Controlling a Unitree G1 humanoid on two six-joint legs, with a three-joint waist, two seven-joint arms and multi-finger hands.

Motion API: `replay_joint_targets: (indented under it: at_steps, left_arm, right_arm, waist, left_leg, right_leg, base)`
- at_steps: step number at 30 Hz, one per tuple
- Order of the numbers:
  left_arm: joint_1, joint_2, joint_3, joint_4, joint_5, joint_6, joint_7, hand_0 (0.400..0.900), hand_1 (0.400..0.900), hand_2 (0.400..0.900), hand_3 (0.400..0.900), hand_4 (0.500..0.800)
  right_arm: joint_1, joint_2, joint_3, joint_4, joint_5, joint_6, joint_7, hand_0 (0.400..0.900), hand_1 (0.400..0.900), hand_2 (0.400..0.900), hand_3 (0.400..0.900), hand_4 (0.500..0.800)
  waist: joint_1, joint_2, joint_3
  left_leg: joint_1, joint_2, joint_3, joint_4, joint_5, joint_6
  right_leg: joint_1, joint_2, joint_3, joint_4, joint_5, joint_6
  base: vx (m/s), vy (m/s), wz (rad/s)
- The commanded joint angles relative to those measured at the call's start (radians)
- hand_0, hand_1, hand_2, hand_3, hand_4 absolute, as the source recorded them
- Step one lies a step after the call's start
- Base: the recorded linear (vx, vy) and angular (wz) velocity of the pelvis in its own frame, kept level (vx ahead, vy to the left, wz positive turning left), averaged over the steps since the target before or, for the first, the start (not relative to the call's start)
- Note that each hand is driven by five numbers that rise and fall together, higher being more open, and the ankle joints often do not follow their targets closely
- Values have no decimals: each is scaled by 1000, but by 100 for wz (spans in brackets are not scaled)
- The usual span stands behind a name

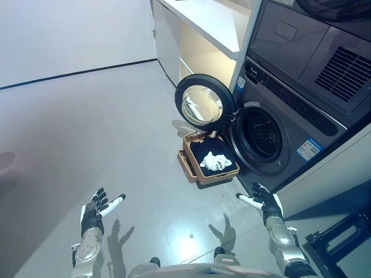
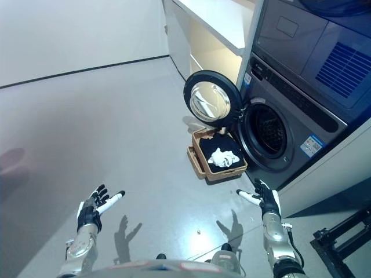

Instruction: Put the clothes in the basket into the washing machine.

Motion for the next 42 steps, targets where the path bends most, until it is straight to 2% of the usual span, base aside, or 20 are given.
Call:
replay_joint_targets:
  at_steps: [1, 3, 4, 5, 8, 12, 19, 21, 23, 25, 26, 27, 30, 32, 36, 37, 38, 39, 41, 42]
  left_arm:
    - [-14, 109, 69, -92, 24, -53, 6, 900, 900, 900, 900, 800]
    - [-6, 106, 80, -113, 25, -54, 5, 900, 900, 900, 900, 800]
    - [-5, 106, 81, -114, 25, -54, 5, 900, 900, 900, 900, 800]
    - [0, 109, 88, -119, 20, -57, 1, 900, 900, 900, 900, 800]
    - [-17, 119, 93, -107, 21, -61, 5, 900, 900, 900, 900, 800]
    - [-35, 122, 100, -84, 7, -71, 22, 900, 900, 900, 900, 800]
    - [-59, 124, 80, -46, -68, -84, 49, 900, 900, 900, 900, 800]
    - [-91, 122, 52, -24, -97, -85, 55, 900, 900, 900, 900, 800]
    - [-103, 111, 24, -49, -116, -83, 58, 900, 900, 900, 900, 800]
    - [-113, 104, 2, -69, -141, -91, 55, 900, 900, 900, 900, 800]
    - [-131, 92, -3, -68, -192, -91, 52, 900, 900, 900, 900, 800]
    - [-159, 80, -13, -72, -245, -93, 42, 900, 900, 900, 900, 800]
    - [-181, 68, -48, -124, -243, -110, 27, 900, 900, 900, 900, 800]
    - [-185, 54, -56, -125, -255, -110, 30, 900, 900, 900, 900, 800]
    - [-213, 54, -45, -106, -260, -118, 54, 900, 900, 900, 900, 800]
    - [-213, 54, -45, -105, -260, -118, 54, 900, 900, 900, 900, 800]
    - [-221, 56, -38, -90, -268, -120, 60, 900, 900, 900, 900, 800]
    - [-224, 57, -37, -76, -270, -119, 59, 900, 900, 900, 900, 800]
    - [-228, 58, -37, -70, -268, -120, 62, 900, 900, 900, 900, 800]
    - [-235, 50, -42, -55, -282, -120, 62, 900, 900, 900, 900, 800]
  right_arm:
    - [-42, -13, 5, -90, 27, -56, -6, 900, 900, 900, 900, 800]
    - [-40, -8, 0, -90, 26, -53, 2, 900, 900, 900, 900, 800]
    - [-39, -9, 0, -90, 26, -53, 2, 900, 900, 900, 900, 800]
    - [-43, -15, -3, -87, 27, -51, 5, 900, 900, 900, 900, 800]
    - [-64, -15, -3, -75, 37, -53, 1, 900, 900, 900, 900, 800]
    - [-112, -18, 14, -70, 41, -50, -12, 900, 900, 900, 900, 800]
    - [-167, -39, 29, -65, 73, -41, -27, 900, 900, 900, 900, 800]
    - [-176, -44, 35, -69, 83, -41, -31, 900, 900, 900, 900, 800]
    - [-164, -51, 29, -78, 92, -47, -40, 900, 900, 900, 900, 800]
    - [-160, -70, 30, -76, 80, -51, -43, 900, 900, 900, 900, 800]
    - [-182, -93, 36, -67, 78, -51, -53, 900, 900, 900, 900, 800]
    - [-164, -100, 23, -86, 85, -55, -58, 900, 900, 900, 900, 800]
    - [-142, -112, -13, -68, 103, -67, -71, 900, 900, 900, 900, 800]
    - [-162, -143, -3, -11, 80, -62, -75, 900, 900, 900, 900, 800]
    - [-164, -163, 21, 54, 47, -55, -79, 900, 900, 900, 900, 800]
    - [-164, -163, 21, 55, 47, -56, -79, 900, 900, 900, 900, 800]
    - [-148, -159, 17, 77, 47, -58, -88, 900, 900, 900, 900, 800]
    - [-138, -162, 20, 84, 43, -59, -91, 900, 900, 900, 900, 800]
    - [-127, -162, 19, 89, 48, -63, -95, 900, 900, 900, 900, 800]
    - [-121, -167, 14, 109, 69, -69, -106, 900, 900, 900, 900, 800]
  waist:
    - [3, 3, 17]
    - [5, 5, 21]
    - [4, 8, 22]
    - [-9, 2, 27]
    - [-30, -5, 67]
    - [-37, -6, 88]
    - [-7, -57, 69]
    - [-10, -60, 66]
    - [-16, -53, 49]
    - [-38, -37, 45]
    - [-48, -25, 55]
    - [-68, -15, 50]
    - [-85, 3, 62]
    - [-88, 27, 66]
    - [-79, 62, 76]
    - [-79, 63, 76]
    - [-73, 64, 77]
    - [-73, 60, 78]
    - [-73, 54, 82]
    - [-44, 28, 99]
  left_leg:
    - [34, -50, -21, 29, -94, 79]
    - [56, -66, 5, 40, -117, 89]
    - [58, -64, 3, 41, -119, 88]
    - [81, -80, 11, 43, -134, 84]
    - [121, -90, 0, 73, -170, 63]
    - [105, -77, 4, 152, -216, 52]
    - [56, -36, -34, 246, -315, 14]
    - [86, -2, -57, 222, -331, -3]
    - [113, 52, -99, 207, -346, -30]
    - [170, 114, -125, 153, -319, -64]
    - [155, 136, -139, 151, -296, -65]
    - [144, 158, -128, 132, -258, -77]
    - [110, 192, -132, 106, -209, -96]
    - [93, 203, -147, 92, -160, -110]
    - [39, 242, -153, 91, 41, -130]
    - [40, 243, -153, 88, 42, -131]
    - [28, 283, -158, 107, 165, -133]
    - [13, 301, -157, 133, 218, -126]
    - [-21, 308, -160, 191, 253, -114]
    - [-111, 230, -223, 341, 232, -78]
  right_leg:
    - [-222, -53, 133, 238, 358, -29]
    - [-257, -89, 63, 215, 356, -17]
    - [-253, -88, 60, 214, 355, -18]
    - [-274, -88, 38, 107, 388, 1]
    - [-266, -81, 35, -128, 482, 42]
    - [-270, -68, -5, -270, 484, 57]
    - [-265, -80, 42, -295, 472, 73]
    - [-299, -66, 81, -228, 447, 76]
    - [-306, -52, 90, -176, 349, 71]
    - [-316, -5, 98, -99, 310, 72]
    - [-345, -1, 101, -44, 317, 69]
    - [-354, -8, 94, -23, 259, 56]
    - [-351, -30, 35, -17, 228, 44]
    - [-381, -16, 22, -23, 222, 36]
    - [-424, 49, 50, 7, 148, -10]
    - [-425, 49, 49, 10, 146, -11]
    - [-407, 78, 34, 42, 95, -38]
    - [-388, 99, 27, 47, 72, -55]
    - [-361, 118, 24, 45, 55, -75]
    - [-291, 160, 43, 21, 37, -104]
  base:
    - [37, 392, -25]
    - [101, 171, -16]
    - [207, 96, -6]
    - [234, 32, 4]
    - [247, -5, 12]
    - [118, -36, 6]
    - [188, -191, 16]
    - [275, -251, 48]
    - [396, -333, 83]
    - [396, -325, 84]
    - [255, -207, 109]
    - [153, -150, 107]
    - [155, -206, 81]
    - [96, -191, 0]
    - [138, -199, -7]
    - [205, -320, 22]
    - [208, -344, 28]
    - [208, -343, 29]
    - [183, -314, 9]
    - [215, -374, 1]
